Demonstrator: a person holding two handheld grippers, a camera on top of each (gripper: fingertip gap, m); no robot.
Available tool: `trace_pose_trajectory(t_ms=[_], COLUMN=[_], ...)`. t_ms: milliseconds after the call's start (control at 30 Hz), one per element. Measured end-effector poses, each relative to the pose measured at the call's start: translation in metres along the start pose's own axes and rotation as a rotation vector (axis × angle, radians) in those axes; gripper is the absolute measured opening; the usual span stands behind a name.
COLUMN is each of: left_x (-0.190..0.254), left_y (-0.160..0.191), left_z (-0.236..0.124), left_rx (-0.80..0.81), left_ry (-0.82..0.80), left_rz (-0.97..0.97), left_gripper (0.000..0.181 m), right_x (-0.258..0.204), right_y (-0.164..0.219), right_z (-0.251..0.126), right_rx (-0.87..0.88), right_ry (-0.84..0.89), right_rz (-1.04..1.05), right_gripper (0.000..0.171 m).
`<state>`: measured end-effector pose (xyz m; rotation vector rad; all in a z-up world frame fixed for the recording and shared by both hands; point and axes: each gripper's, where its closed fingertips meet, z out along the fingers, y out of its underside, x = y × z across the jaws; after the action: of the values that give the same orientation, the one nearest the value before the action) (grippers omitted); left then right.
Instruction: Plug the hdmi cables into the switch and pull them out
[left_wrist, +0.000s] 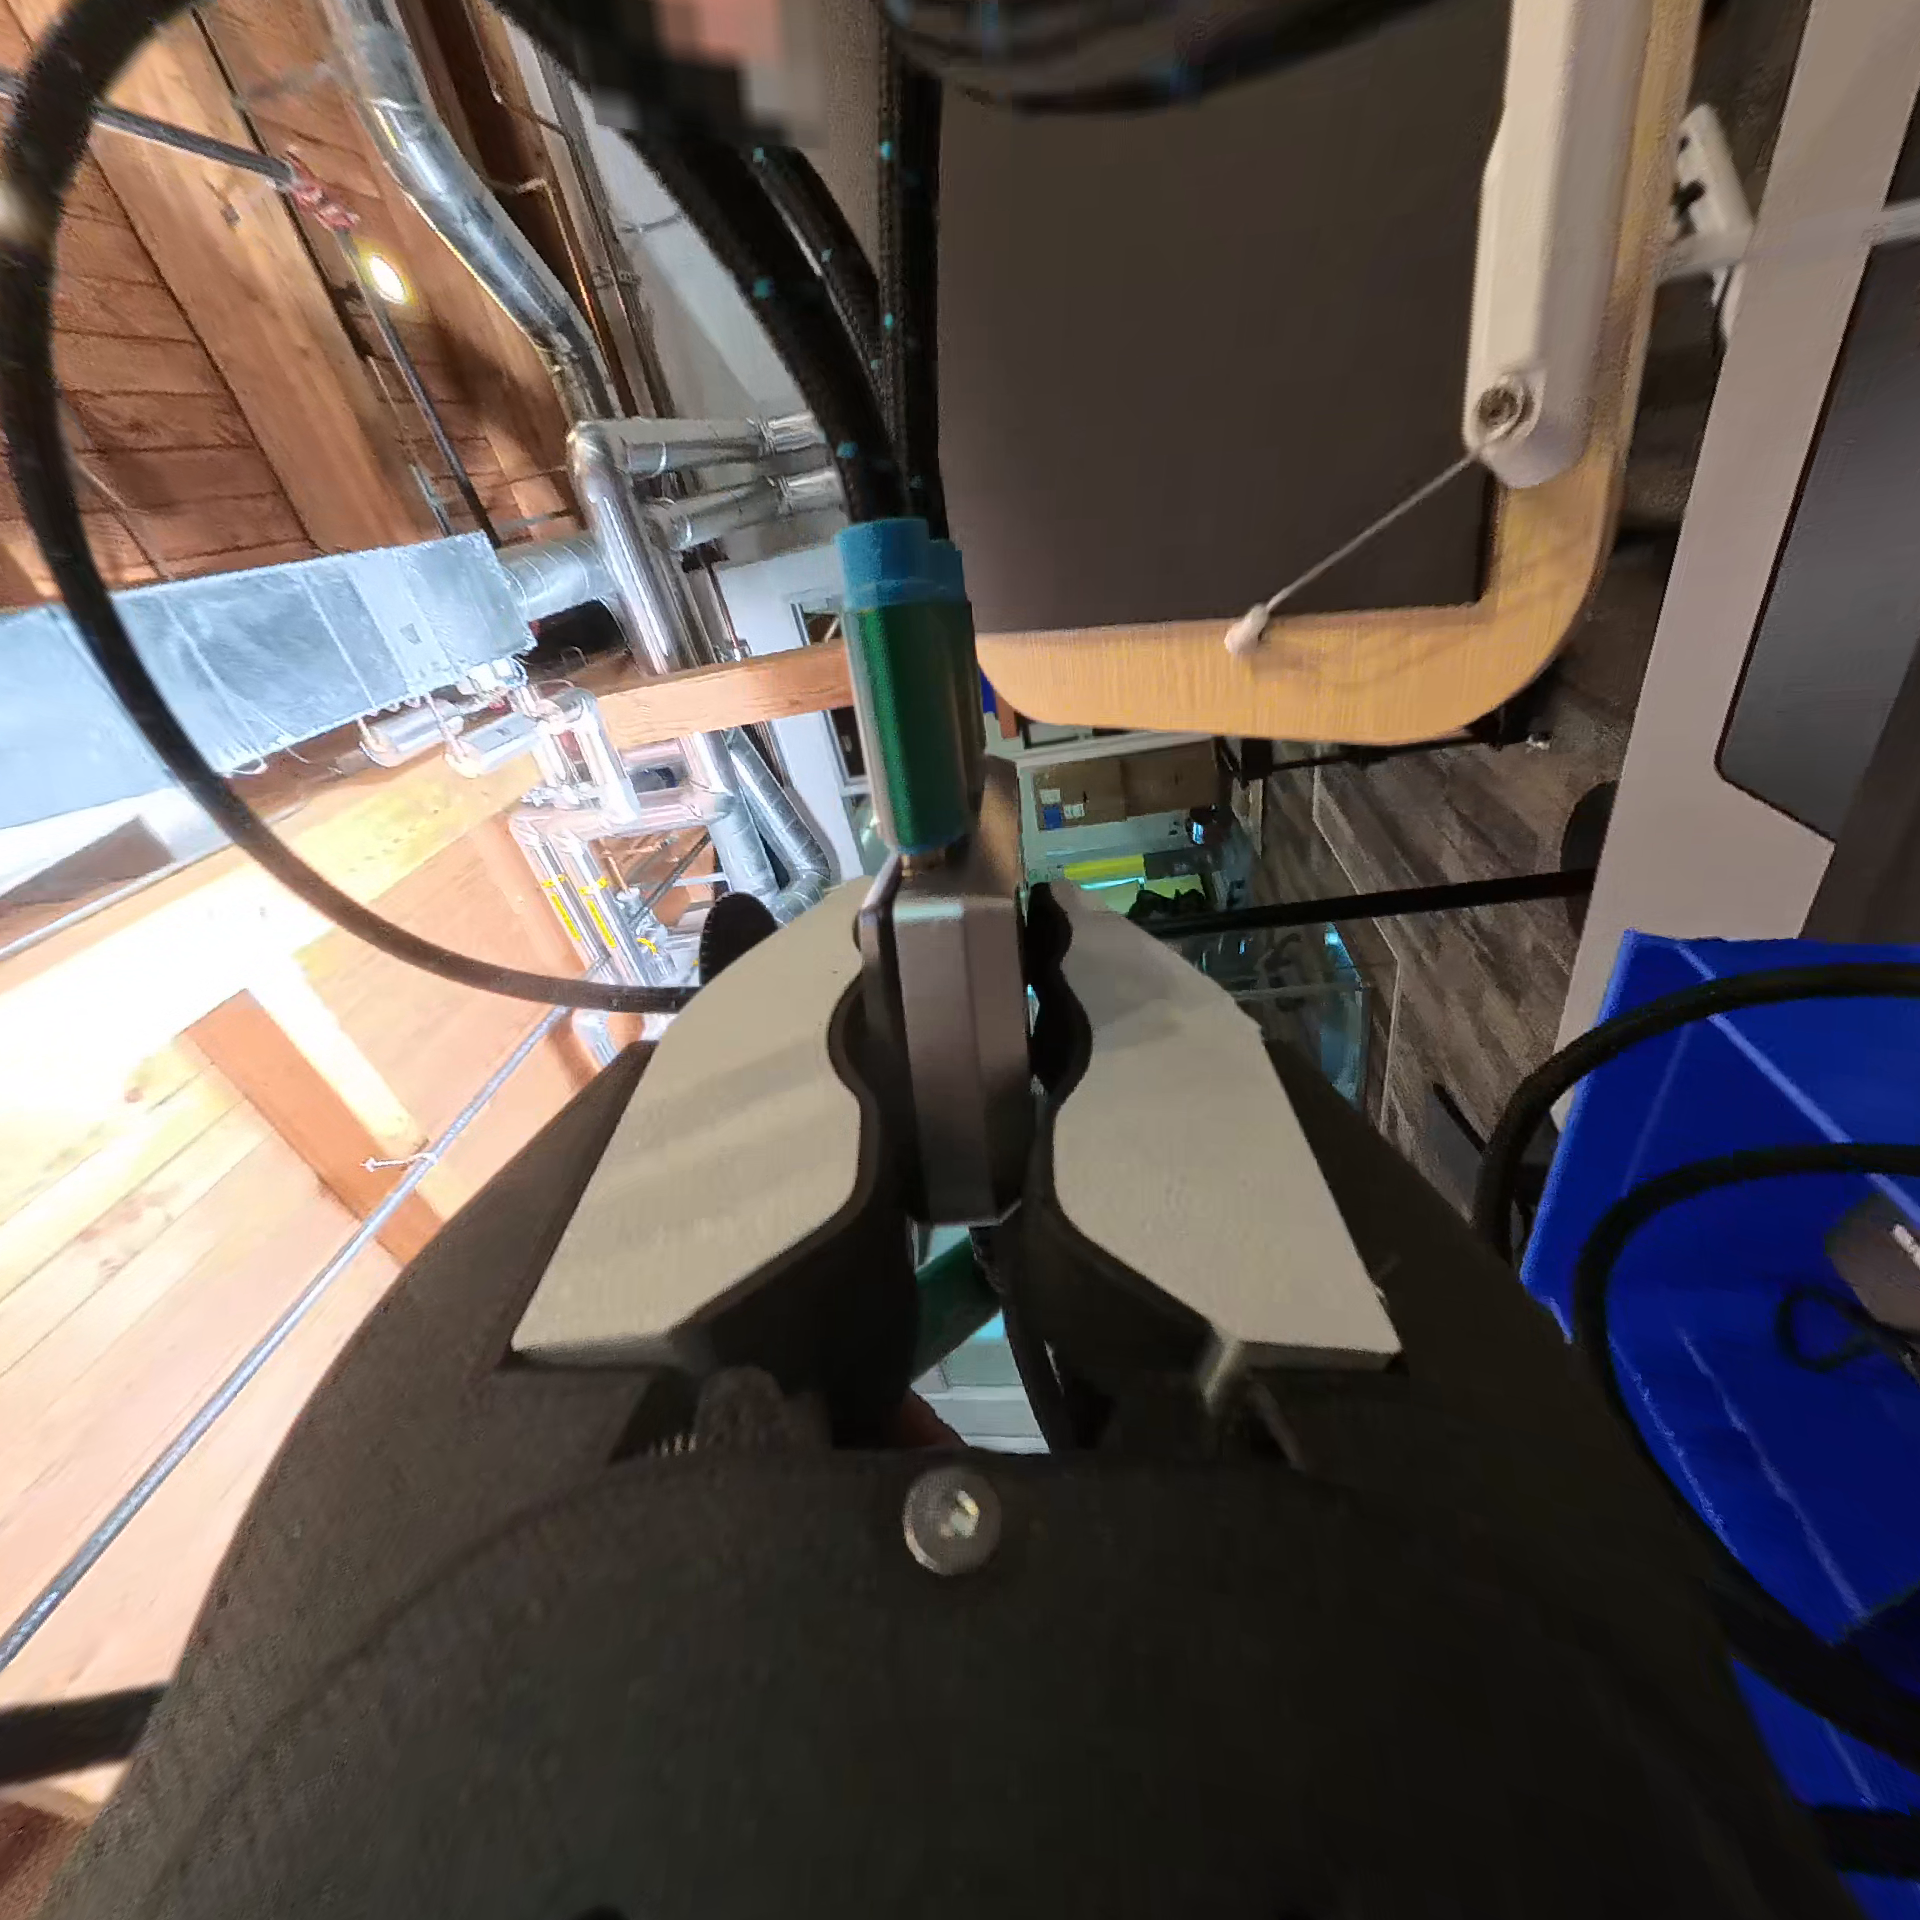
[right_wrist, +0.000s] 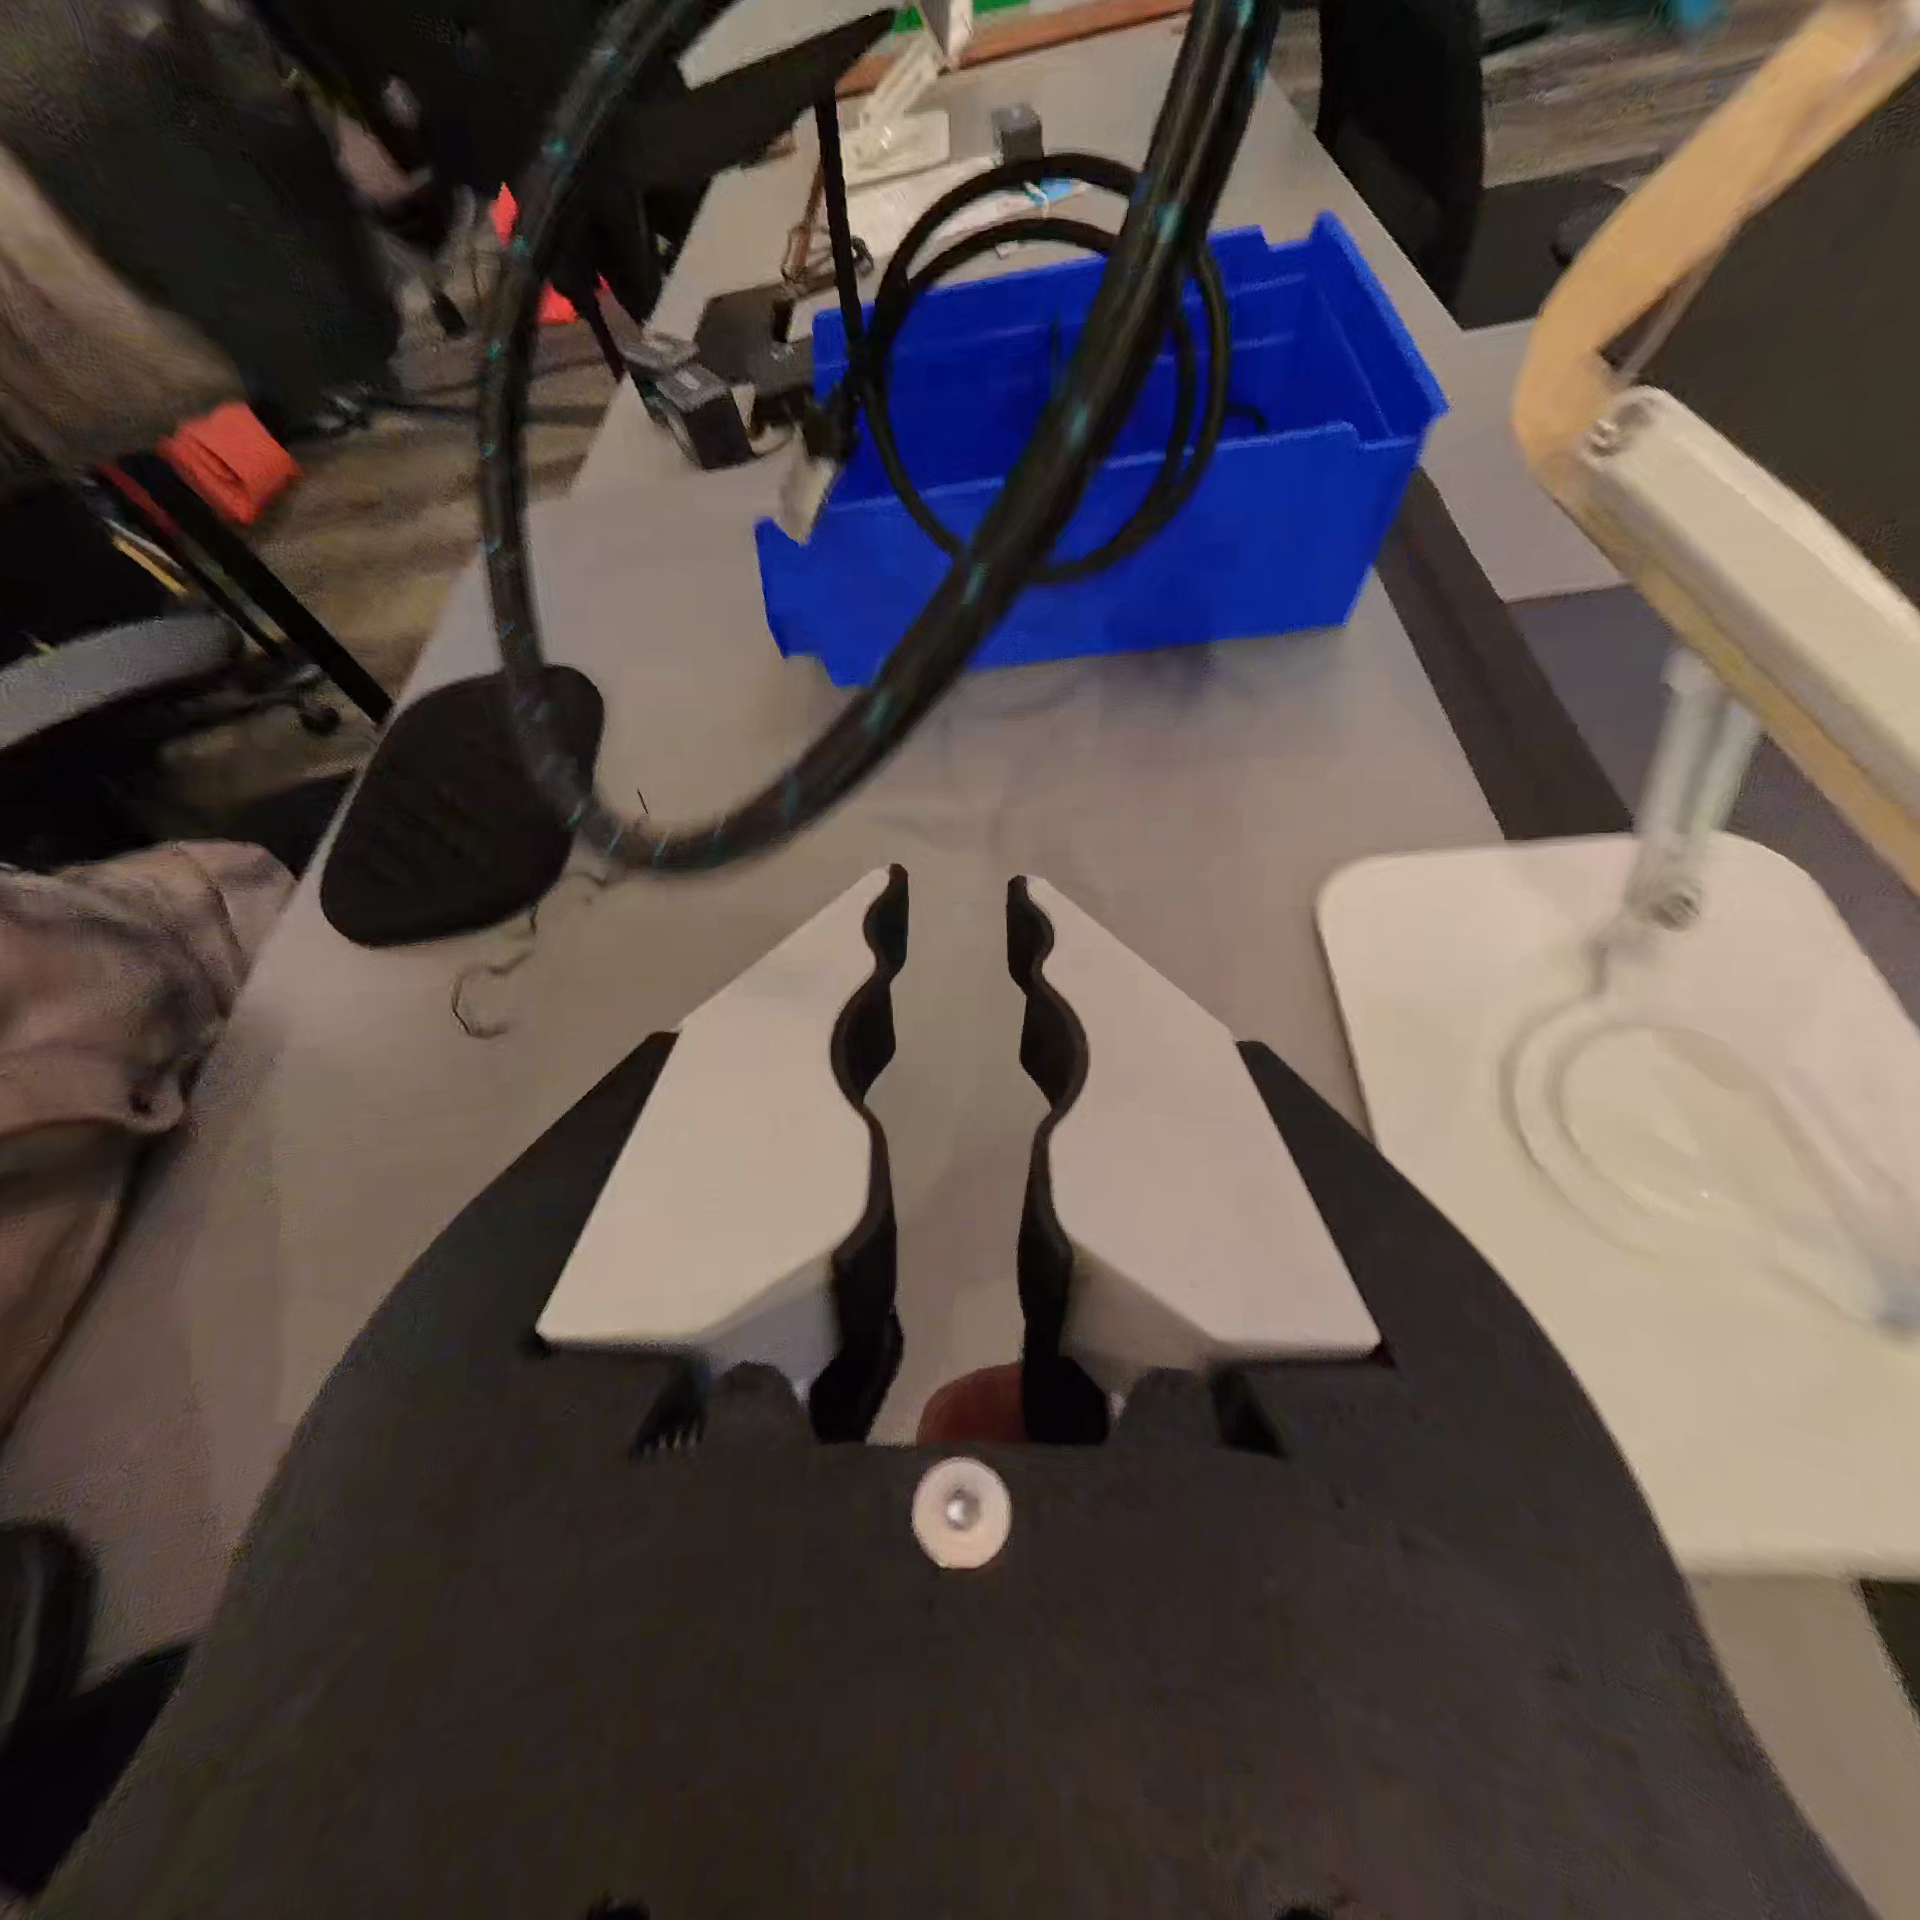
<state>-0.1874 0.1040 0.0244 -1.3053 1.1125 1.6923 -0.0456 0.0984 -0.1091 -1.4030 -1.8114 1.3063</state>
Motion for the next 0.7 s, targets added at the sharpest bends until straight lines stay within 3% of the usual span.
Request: trace_pose_trajectory(t_ms=[100,200,267,333,433,567,700], left_x=[0.0,0.001,0.005,0.005,0.009,0.004,-0.004], left_y=[0.012,0.01,0.001,-0.009,-0.024,-0.042,-0.05], left_z=[0.006,0.006,0.002,-0.003,-0.015,-0.033,-0.044], left_rx=[-0.019,0.001,0.046,0.057,0.072,0.101,0.111], left_ry=[0.024,0.064,0.107,0.106,0.141,0.158,0.142], left_rz=[0.003,0.02,0.046,0.082,0.101,0.096,0.073], left_gripper=[0.024,0.024,0.023,0.023,0.024,0.024,0.023], right_x=[0.024,0.003,-0.038,-0.071,-0.082,-0.067,-0.059], right_y=[0.019,-0.045,-0.092,-0.119,-0.131,-0.123,-0.116], right_z=[-0.055,-0.115,-0.129,-0.114,-0.072,-0.026,-0.007], right_rx=[-0.135,0.091,0.251,0.249,0.136,0.053,0.043], right_ry=[0.233,0.449,0.547,0.632,0.727,0.743,0.735], right_rz=[-0.141,-0.457,-0.74,-0.992,-1.175,-1.267,-1.291], right_gripper=[0.014,0.014,0.013,0.014,0.016,0.021,0.014])
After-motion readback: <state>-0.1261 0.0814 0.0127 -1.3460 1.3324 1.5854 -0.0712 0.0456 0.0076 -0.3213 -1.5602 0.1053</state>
